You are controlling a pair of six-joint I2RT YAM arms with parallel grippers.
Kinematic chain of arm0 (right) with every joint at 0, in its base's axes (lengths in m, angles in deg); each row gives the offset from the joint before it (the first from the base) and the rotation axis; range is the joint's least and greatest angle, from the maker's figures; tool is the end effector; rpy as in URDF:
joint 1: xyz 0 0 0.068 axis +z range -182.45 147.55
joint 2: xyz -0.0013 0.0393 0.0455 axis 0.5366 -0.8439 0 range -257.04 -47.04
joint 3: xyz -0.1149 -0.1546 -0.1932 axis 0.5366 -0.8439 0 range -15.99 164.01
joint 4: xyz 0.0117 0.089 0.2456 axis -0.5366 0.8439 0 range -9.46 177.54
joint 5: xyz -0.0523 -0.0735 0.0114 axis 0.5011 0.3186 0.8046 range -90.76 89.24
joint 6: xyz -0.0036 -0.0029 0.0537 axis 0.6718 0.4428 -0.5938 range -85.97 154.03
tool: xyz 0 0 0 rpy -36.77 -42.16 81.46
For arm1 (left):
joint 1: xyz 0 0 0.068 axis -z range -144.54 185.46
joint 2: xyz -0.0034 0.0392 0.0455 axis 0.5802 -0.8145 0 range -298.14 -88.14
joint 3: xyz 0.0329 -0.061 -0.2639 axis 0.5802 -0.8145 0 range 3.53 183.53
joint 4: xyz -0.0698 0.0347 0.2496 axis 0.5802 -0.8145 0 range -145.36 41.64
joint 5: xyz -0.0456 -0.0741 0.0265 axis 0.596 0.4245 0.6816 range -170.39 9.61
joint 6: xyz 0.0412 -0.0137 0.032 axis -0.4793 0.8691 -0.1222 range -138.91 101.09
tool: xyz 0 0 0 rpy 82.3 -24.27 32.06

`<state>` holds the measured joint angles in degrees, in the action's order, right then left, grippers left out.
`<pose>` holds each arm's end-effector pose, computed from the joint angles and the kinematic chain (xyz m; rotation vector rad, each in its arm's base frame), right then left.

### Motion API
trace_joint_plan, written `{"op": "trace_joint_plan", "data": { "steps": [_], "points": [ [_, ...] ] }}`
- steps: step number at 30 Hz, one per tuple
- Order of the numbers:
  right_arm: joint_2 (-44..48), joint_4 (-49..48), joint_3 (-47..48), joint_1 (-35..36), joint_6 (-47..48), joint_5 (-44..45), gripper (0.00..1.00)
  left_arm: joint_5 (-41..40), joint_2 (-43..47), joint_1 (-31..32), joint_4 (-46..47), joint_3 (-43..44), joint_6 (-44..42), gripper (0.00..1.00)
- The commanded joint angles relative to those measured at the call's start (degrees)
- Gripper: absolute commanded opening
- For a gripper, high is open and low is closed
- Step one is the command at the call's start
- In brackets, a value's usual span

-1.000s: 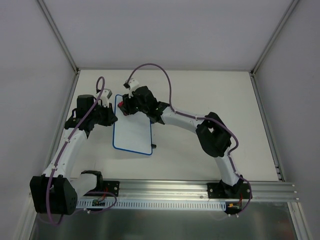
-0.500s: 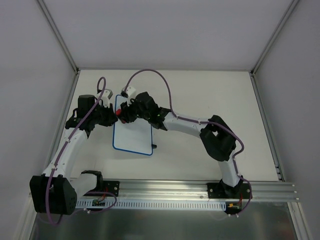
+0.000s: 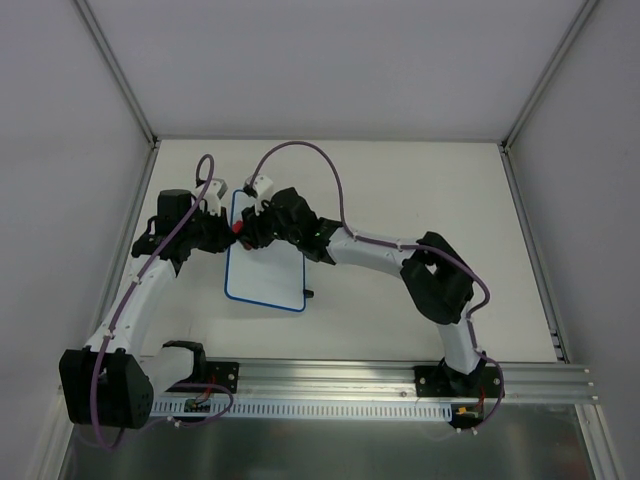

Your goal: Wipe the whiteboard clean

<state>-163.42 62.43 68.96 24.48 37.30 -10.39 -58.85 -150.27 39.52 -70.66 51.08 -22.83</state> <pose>0.2591 0.4086 0.2483 -1.0470 1.5572 0.8091 0.2330 -0.0296 0.2791 0.3590 2.1637 -0.4166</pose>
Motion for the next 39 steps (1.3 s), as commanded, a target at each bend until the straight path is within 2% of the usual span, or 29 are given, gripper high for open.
{"op": "trace_joint_plan", "data": {
  "steps": [1,8,15,26,35,39],
  "points": [
    [-4.91,4.31,3.72,1.26,-1.51,2.41,0.00,13.62,-1.15,4.56,-7.14,-1.50,-0.82,0.00],
    [-7.72,9.31,10.92,-0.06,-2.21,15.85,0.00,13.88,-0.80,5.00,-7.31,-1.58,-1.09,0.00],
    [-9.83,13.89,13.14,-1.64,-4.75,18.42,0.00,13.79,-0.36,5.17,-7.40,-1.67,-1.17,0.00],
    [-10.54,16.00,9.01,-4.37,-8.28,17.72,0.00,13.53,-0.45,5.44,-7.49,-1.58,-1.44,0.00],
    [-8.35,14.07,10.24,-1.65,-1.88,10.26,0.00,13.18,-0.45,5.70,-7.58,-1.41,-1.44,0.00],
    [-4.48,12.49,7.44,-0.06,-0.98,8.57,0.00,11.86,-0.36,5.70,-7.66,-1.32,-1.18,0.00]
  ]
}}
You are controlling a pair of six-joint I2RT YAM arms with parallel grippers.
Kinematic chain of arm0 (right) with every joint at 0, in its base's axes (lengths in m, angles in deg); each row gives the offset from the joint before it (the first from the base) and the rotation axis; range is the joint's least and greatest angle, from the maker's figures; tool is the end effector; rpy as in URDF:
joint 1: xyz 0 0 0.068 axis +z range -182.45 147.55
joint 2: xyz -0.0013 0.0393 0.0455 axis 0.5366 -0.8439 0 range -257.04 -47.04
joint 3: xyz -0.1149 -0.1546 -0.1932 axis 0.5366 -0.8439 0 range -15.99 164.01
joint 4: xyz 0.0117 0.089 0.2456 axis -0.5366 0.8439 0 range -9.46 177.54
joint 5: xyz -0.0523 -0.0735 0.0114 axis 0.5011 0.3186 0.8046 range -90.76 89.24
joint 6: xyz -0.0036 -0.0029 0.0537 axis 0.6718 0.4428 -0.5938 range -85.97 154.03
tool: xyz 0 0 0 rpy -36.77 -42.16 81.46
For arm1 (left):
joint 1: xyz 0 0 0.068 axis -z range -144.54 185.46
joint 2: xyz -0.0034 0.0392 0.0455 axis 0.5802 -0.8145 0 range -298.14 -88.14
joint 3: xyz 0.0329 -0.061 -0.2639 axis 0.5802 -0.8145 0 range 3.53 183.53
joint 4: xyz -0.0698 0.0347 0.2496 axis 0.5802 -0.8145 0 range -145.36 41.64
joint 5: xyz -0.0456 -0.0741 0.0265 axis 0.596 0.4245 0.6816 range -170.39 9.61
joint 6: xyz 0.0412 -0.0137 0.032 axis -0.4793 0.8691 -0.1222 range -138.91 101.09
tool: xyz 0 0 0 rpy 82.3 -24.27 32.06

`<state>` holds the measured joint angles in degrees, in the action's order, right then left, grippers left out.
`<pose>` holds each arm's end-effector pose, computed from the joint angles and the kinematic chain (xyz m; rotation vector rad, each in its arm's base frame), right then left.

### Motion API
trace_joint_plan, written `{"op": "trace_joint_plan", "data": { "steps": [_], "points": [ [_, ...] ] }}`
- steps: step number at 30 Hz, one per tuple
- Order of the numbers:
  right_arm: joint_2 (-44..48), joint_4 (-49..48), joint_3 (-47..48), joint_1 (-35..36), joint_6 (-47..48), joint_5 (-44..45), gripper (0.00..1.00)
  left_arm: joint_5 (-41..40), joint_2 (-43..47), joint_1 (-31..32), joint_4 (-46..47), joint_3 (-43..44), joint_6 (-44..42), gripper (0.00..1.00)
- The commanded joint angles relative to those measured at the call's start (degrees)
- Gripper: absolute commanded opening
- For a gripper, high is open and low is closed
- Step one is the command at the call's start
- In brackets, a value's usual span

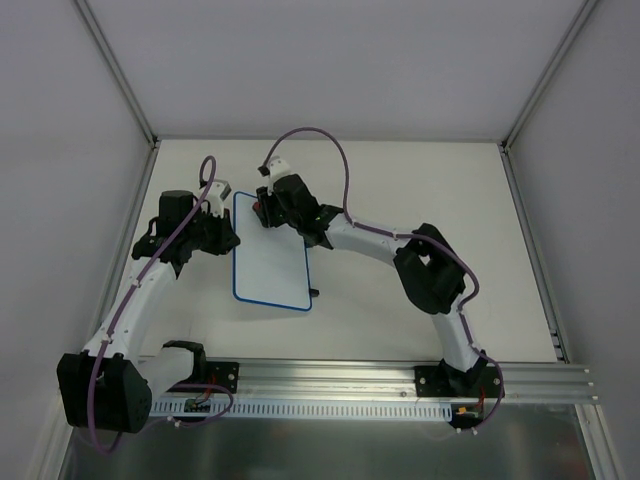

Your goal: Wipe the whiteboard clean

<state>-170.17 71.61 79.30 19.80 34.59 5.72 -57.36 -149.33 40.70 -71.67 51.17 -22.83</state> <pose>0.3170 0.4026 0.2378 -0.7881 1.7625 0.5026 0.2282 -0.0349 0.2818 0.3955 2.1558 -0.4567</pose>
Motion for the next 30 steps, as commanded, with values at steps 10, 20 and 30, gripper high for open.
{"op": "trace_joint_plan", "data": {
  "steps": [10,20,30],
  "points": [
    [18.62,1.11,-20.83,2.78,-2.05,1.25,0.00,8.26,-1.39,4.52,-6.57,-0.53,0.23,0.01],
    [36.97,6.73,-38.40,-5.31,-2.31,17.07,0.00,6.24,-5.25,4.52,-6.49,3.42,-0.82,0.01],
    [45.43,12.27,-53.18,-16.21,-11.71,27.44,0.00,7.29,-14.39,4.61,-6.57,10.80,-5.57,0.01]
  ]
}}
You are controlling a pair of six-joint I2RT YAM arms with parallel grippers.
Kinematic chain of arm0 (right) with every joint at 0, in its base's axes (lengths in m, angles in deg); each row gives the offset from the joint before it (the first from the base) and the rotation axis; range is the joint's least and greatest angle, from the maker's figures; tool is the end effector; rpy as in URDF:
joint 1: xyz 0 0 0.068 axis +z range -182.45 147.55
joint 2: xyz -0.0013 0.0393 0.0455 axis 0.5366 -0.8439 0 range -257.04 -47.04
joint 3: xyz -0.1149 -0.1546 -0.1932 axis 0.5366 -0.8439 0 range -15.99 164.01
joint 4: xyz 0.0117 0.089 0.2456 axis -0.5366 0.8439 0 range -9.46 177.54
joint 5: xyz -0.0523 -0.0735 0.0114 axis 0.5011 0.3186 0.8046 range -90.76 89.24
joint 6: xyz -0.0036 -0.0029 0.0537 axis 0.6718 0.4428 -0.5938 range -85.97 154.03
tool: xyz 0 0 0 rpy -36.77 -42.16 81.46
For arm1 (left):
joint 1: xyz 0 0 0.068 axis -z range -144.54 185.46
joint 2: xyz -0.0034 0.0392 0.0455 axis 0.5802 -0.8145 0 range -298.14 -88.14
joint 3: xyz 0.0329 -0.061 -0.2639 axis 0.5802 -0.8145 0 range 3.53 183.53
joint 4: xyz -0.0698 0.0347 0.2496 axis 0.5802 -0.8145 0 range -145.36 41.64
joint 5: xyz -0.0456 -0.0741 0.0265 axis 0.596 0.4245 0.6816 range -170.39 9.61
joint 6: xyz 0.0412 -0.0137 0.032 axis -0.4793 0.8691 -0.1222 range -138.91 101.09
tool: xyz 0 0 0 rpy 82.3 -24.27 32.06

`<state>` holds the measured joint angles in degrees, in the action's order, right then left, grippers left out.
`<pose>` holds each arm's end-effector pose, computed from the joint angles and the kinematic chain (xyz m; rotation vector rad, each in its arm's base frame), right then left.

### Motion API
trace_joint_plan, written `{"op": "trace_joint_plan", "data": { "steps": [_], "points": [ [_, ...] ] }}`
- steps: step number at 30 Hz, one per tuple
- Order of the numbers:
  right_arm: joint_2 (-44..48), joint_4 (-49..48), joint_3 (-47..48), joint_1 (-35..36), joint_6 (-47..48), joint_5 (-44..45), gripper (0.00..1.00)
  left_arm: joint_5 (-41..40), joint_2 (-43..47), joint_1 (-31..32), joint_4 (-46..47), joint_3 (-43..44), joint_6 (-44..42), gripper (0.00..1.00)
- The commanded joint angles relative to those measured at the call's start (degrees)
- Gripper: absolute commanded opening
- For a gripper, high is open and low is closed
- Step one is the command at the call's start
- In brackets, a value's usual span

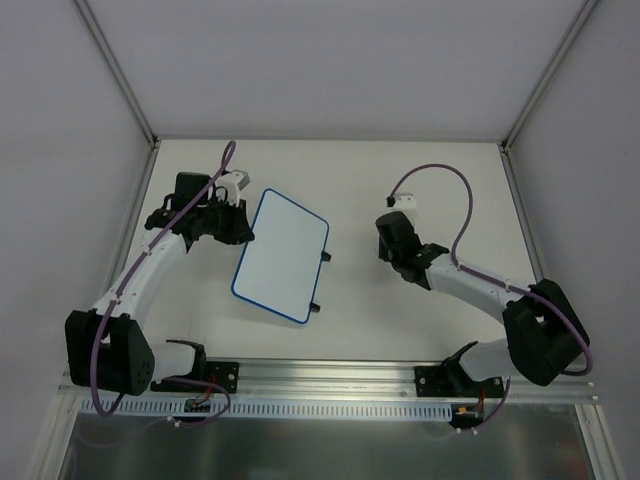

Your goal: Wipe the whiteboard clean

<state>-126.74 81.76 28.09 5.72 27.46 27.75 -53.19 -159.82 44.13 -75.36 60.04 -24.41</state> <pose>0.2395 0.1665 0.2162 -0.3166 2.1035 -0.0939 0.2620 -0.0564 0.2870 0.5194 2.2133 -0.5743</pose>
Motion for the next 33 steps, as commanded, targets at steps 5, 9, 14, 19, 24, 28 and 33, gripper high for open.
{"op": "trace_joint_plan", "data": {
  "steps": [5,9,14,19,24,28,33],
  "points": [
    [0.43,2.74,-4.17,-5.39,-8.89,4.45,0.01,4.18,-9.00,1.44,-2.88,8.07,-6.62,0.02],
    [-1.59,2.92,-4.96,-5.57,-12.67,4.80,0.02,4.52,-13.21,1.70,-2.79,12.04,-7.68,0.08],
    [-2.48,3.00,-5.75,-5.57,-14.96,5.15,0.10,4.71,-13.49,1.97,-2.88,13.10,-7.86,0.25],
    [-2.30,3.09,-6.19,-5.57,-14.88,5.06,0.13,3.21,-11.64,1.97,-2.79,11.96,-8.04,0.44],
    [-2.56,3.09,-5.67,-5.65,-14.79,4.36,0.29,1.80,-10.59,1.97,-2.88,11.87,-7.16,0.69],
    [-2.21,3.09,-5.75,-5.57,-14.79,4.10,0.51,-0.65,-9.62,1.97,-2.79,12.74,-6.20,0.87],
    [-0.20,3.36,-5.75,-5.65,-14.18,4.10,0.78,-6.71,-7.08,1.97,-2.79,14.59,-2.51,0.99]
  ]
}}
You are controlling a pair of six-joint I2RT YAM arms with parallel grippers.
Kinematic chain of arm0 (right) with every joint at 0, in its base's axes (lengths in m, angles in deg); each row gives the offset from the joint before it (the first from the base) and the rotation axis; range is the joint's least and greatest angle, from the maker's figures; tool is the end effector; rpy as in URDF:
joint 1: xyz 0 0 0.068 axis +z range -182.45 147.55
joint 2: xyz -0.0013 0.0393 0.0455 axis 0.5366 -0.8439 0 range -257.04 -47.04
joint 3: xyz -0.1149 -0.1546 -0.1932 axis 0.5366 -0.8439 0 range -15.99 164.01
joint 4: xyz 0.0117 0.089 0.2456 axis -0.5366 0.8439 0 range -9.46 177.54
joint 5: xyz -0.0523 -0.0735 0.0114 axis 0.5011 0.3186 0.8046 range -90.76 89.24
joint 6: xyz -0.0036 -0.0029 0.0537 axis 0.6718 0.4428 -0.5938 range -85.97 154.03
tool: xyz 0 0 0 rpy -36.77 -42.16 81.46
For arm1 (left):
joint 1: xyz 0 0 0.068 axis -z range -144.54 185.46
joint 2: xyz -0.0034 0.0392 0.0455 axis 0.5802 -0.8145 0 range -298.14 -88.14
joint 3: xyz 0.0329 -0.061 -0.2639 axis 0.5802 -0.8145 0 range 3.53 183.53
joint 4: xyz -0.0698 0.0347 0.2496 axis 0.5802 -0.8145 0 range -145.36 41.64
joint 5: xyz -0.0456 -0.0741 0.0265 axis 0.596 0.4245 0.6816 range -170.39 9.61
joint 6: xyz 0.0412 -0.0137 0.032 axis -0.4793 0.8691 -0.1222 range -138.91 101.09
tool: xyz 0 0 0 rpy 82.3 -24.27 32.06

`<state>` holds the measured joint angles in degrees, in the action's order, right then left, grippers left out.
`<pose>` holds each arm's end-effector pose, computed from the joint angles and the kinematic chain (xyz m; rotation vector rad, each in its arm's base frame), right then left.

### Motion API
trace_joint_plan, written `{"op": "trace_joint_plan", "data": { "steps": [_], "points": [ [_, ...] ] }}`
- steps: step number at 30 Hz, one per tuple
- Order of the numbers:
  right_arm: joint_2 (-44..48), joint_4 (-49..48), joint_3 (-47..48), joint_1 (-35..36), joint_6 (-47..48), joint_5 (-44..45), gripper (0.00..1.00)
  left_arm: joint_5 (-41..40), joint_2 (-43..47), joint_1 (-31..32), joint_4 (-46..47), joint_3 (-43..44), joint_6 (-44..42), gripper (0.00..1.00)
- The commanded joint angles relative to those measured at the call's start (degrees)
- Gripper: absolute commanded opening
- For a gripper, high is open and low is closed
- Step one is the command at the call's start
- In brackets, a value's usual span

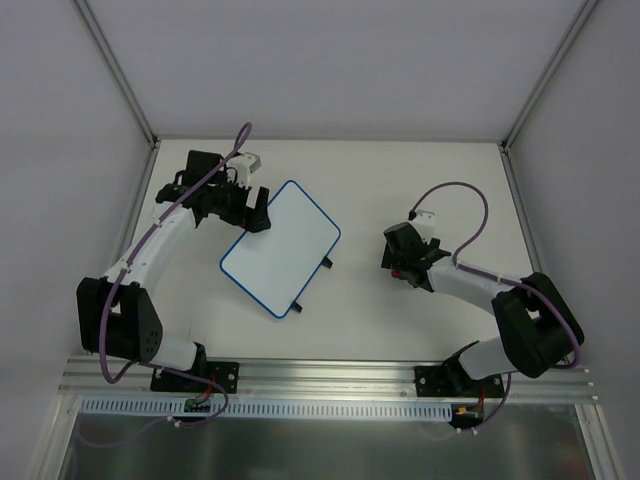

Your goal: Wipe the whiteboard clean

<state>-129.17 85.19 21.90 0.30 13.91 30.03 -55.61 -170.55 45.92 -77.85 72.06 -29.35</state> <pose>0.2370 0.1306 0.1683 -0.0168 2.2812 -0.1806 0.3068 -0.0718 0.3017 0.6267 2.2064 -0.5017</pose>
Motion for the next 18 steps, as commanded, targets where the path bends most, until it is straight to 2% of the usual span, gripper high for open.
{"op": "trace_joint_plan", "data": {
  "steps": [1,4,9,10,18],
  "points": [
    [2.67,0.36,0.52,-0.15,-0.45,2.17,0.86,-5.08,4.10,0.18,-0.30,2.92,2.96,0.99],
    [5.92,2.37,1.13,-0.23,1.13,2.87,0.99,-8.33,6.99,0.18,-0.30,4.32,6.47,0.99],
    [15.05,7.66,5.78,-0.15,8.50,4.98,0.99,-15.87,15.76,0.09,-0.39,5.21,13.59,0.99],
    [19.16,8.18,6.49,-0.15,10.61,5.33,0.99,-17.38,17.18,0.18,-0.30,5.21,14.56,0.99],
    [33.34,13.81,18.96,-0.23,33.53,10.07,0.99,-26.08,36.23,0.18,-0.47,2.40,17.91,0.99]
  ]
}}
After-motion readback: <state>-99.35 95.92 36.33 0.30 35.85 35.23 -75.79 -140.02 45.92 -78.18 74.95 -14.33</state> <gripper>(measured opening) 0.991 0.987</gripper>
